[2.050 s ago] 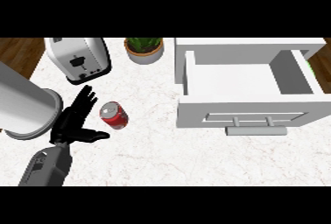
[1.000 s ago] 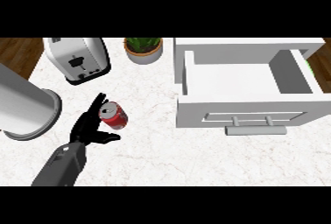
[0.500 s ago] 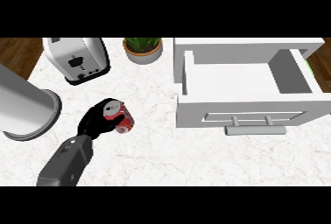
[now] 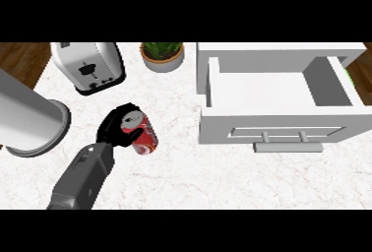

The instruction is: Pick up the can, place it into the drawer and close the drawer

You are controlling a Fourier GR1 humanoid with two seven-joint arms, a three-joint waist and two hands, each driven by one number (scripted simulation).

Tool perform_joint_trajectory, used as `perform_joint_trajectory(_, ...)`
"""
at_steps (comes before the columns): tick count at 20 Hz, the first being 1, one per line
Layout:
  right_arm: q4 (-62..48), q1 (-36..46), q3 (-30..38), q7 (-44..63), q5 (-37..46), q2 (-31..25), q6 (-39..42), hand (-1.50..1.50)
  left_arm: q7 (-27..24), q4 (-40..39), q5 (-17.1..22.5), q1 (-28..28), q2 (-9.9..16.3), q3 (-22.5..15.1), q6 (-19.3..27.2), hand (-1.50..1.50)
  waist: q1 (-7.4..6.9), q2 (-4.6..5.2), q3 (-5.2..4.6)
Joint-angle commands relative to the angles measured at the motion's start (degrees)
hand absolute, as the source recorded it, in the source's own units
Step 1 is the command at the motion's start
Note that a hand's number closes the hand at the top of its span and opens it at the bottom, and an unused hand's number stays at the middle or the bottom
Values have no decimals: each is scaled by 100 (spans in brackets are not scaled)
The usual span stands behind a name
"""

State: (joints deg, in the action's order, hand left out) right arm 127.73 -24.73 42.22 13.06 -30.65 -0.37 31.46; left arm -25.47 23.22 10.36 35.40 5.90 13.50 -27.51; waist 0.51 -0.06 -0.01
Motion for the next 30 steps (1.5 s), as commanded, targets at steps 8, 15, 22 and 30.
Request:
perform_joint_trajectory(8,147,46,96,180,-153,-37,-208,-150,410,1834,522,-556,-525,303,1900,150,-145,-52,11)
perform_joint_trajectory(15,178,-443,-348,-297,79,34,-234,-150,1489,4057,558,-1168,-497,-468,2509,150,-80,-37,9)
perform_joint_trajectory(22,363,-539,34,-40,-403,36,-98,-150,2650,5828,705,-1279,-589,-1752,3950,150,-27,-37,5)
perform_joint_trajectory(30,438,77,23,444,-340,-233,-553,-150,3200,5306,253,242,-589,-1653,4734,150,10,9,0)
